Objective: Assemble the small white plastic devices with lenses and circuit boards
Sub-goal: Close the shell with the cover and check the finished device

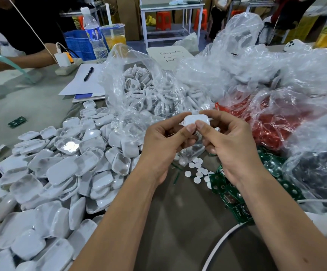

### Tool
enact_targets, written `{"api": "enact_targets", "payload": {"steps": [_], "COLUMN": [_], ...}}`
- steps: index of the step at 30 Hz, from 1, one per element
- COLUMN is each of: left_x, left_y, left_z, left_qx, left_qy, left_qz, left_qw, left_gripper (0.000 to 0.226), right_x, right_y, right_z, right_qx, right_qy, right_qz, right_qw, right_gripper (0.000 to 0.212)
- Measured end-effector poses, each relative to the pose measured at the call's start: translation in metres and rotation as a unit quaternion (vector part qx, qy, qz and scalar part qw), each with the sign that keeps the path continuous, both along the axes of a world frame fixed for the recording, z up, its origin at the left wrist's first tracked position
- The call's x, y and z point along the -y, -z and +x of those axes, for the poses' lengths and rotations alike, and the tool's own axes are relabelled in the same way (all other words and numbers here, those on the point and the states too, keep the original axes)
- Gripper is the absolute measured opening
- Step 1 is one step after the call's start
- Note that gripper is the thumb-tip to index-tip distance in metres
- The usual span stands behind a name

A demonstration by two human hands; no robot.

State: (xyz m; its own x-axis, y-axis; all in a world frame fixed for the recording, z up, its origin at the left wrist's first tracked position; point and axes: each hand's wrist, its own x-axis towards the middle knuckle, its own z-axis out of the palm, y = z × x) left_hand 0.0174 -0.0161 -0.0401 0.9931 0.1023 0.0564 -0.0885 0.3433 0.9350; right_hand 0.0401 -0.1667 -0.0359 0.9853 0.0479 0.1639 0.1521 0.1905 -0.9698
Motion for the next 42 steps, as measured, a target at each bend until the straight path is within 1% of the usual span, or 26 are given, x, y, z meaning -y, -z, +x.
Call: {"api": "enact_targets", "payload": {"steps": [2, 8, 12, 18, 21, 29, 31, 34, 36, 39, 42], "left_x": [-0.0016, -0.0024, -0.0032, -0.0015, -0.0007, -0.0002, -0.0008, -0.0010, -0.0011, 0.0010, 0.0056], "left_y": [-0.0006, 0.0002, 0.0004, -0.0004, -0.0007, -0.0044, -0.0050, -0.0062, -0.0065, -0.0053, -0.0016], "left_z": [0.0003, 0.0014, 0.0024, 0.0017, 0.0013, 0.0001, 0.0004, 0.0006, 0.0004, 0.0005, 0.0008], "left_qx": [0.008, 0.011, 0.000, -0.015, -0.026, -0.070, -0.080, -0.095, -0.098, -0.088, -0.063], "left_qy": [-0.006, -0.012, -0.007, 0.000, -0.001, 0.017, 0.020, 0.023, 0.024, 0.011, -0.033], "left_qz": [0.012, 0.016, 0.004, -0.008, -0.017, -0.093, -0.106, -0.131, -0.142, -0.149, -0.121], "left_qw": [1.000, 1.000, 1.000, 1.000, 1.000, 0.993, 0.991, 0.987, 0.985, 0.985, 0.990], "left_gripper": [0.034, 0.033, 0.032, 0.026, 0.027, 0.025, 0.029, 0.044, 0.048, 0.045, 0.036], "right_x": [-0.0010, -0.0003, -0.0007, -0.0003, -0.0006, -0.0018, -0.0013, -0.0018, -0.0022, -0.0034, -0.0047], "right_y": [0.0000, 0.0013, 0.0018, -0.0007, -0.0025, -0.0005, 0.0007, 0.0015, 0.0014, 0.0008, 0.0014], "right_z": [-0.0003, -0.0002, 0.0000, -0.0007, -0.0020, -0.0018, -0.0009, -0.0004, -0.0006, -0.0018, -0.0022], "right_qx": [0.002, 0.032, 0.055, 0.049, 0.040, 0.064, 0.070, 0.078, 0.081, 0.083, 0.094], "right_qy": [0.001, 0.005, 0.020, 0.016, 0.017, 0.031, 0.034, 0.044, 0.054, 0.070, 0.091], "right_qz": [-0.003, -0.068, -0.104, -0.094, -0.091, -0.118, -0.129, -0.136, -0.139, -0.144, -0.161], "right_qw": [1.000, 0.997, 0.993, 0.994, 0.995, 0.991, 0.989, 0.987, 0.986, 0.984, 0.978], "right_gripper": [0.021, 0.025, 0.021, 0.015, 0.016, 0.022, 0.024, 0.026, 0.029, 0.031, 0.025]}}
